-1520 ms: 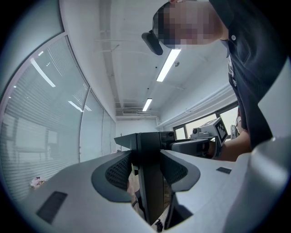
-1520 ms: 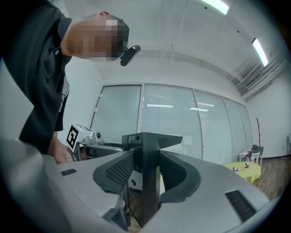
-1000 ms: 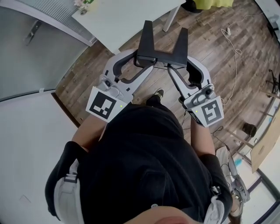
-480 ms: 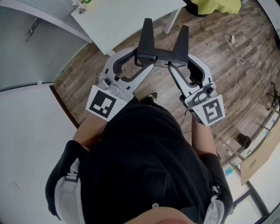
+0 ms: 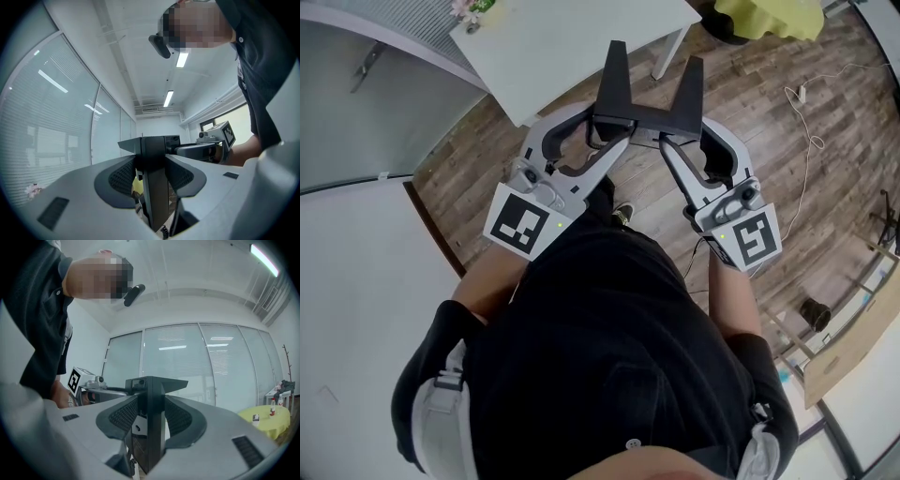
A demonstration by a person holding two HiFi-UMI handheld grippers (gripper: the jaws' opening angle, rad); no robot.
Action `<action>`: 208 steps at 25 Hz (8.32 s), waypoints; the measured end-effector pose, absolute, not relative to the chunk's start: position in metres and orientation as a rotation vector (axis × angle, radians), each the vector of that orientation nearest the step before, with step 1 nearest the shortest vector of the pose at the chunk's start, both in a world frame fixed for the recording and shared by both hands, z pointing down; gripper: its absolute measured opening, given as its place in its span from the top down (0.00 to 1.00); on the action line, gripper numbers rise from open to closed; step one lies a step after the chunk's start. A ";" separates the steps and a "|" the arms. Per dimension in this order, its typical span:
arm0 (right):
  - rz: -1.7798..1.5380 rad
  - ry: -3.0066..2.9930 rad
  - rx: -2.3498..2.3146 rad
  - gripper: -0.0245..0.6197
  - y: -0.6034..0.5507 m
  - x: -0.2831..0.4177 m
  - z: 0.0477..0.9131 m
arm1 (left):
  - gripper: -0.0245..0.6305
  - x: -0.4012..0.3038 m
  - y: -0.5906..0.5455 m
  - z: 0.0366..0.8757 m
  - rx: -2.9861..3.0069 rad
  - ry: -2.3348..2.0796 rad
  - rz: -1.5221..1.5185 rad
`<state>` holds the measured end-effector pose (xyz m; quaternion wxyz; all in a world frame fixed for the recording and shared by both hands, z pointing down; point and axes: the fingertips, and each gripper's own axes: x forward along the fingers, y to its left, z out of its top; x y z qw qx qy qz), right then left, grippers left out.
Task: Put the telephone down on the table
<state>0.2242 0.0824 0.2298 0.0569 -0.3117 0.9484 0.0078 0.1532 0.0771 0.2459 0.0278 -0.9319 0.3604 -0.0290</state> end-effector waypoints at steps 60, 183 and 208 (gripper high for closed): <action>-0.246 3.162 -0.025 0.66 -0.396 0.171 0.326 | 0.66 0.114 -0.353 0.331 -2.489 2.121 -0.147; -0.184 3.144 0.117 0.91 -0.436 0.022 0.337 | 0.95 -0.016 -0.409 0.356 -2.362 2.244 -0.087; -0.132 3.130 0.127 0.93 -0.412 0.048 0.320 | 0.95 0.016 -0.391 0.331 -2.331 2.174 -0.154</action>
